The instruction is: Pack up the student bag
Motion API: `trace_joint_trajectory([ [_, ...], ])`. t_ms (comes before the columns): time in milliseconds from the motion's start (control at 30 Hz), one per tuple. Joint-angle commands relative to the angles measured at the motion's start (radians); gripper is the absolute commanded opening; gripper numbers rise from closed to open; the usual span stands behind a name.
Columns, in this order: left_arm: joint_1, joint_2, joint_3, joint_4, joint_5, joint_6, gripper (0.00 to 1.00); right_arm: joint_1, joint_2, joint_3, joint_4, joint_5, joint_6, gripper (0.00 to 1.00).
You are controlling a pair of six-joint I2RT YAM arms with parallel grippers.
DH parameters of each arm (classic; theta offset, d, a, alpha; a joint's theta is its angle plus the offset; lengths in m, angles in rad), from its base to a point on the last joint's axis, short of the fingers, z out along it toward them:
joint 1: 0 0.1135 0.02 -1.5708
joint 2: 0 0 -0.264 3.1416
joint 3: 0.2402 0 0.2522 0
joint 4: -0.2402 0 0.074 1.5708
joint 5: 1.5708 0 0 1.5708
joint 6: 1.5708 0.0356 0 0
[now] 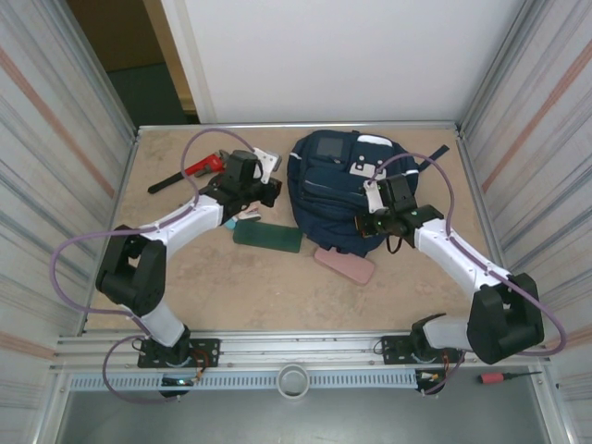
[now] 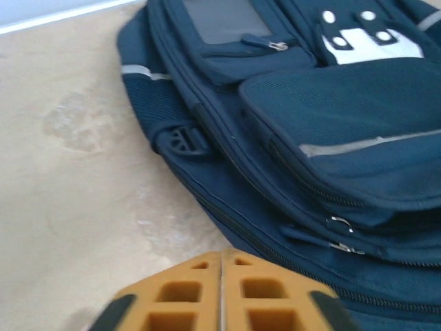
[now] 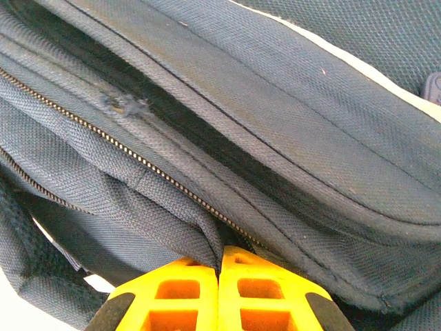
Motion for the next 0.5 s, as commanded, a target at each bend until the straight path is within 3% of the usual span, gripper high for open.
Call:
trace_joint_trajectory([
  [0,0.016,-0.02,-0.007,0.022,0.136,-0.011,0.27,-0.055,-0.036,-0.007,-0.033,0.028,0.102,0.0],
  [100,-0.001,-0.019,-0.01,0.008,0.125,0.002,0.4,-0.101,-0.062,-0.026,-0.079,0.08,0.152,0.17],
  [200,-0.016,-0.024,-0.013,-0.011,0.088,0.01,0.44,-0.094,-0.144,-0.03,-0.059,0.046,0.141,0.36],
  [267,-0.02,-0.028,-0.014,-0.015,0.071,0.007,0.47,-0.034,-0.191,-0.022,-0.011,0.026,0.109,0.46],
  [333,-0.02,-0.037,-0.023,-0.01,0.043,0.001,0.49,0.057,-0.191,0.009,0.021,0.083,0.051,0.54],
  [467,-0.014,-0.062,-0.042,-0.009,-0.046,-0.028,0.54,0.195,-0.023,0.15,-0.001,0.169,-0.04,0.7],
])
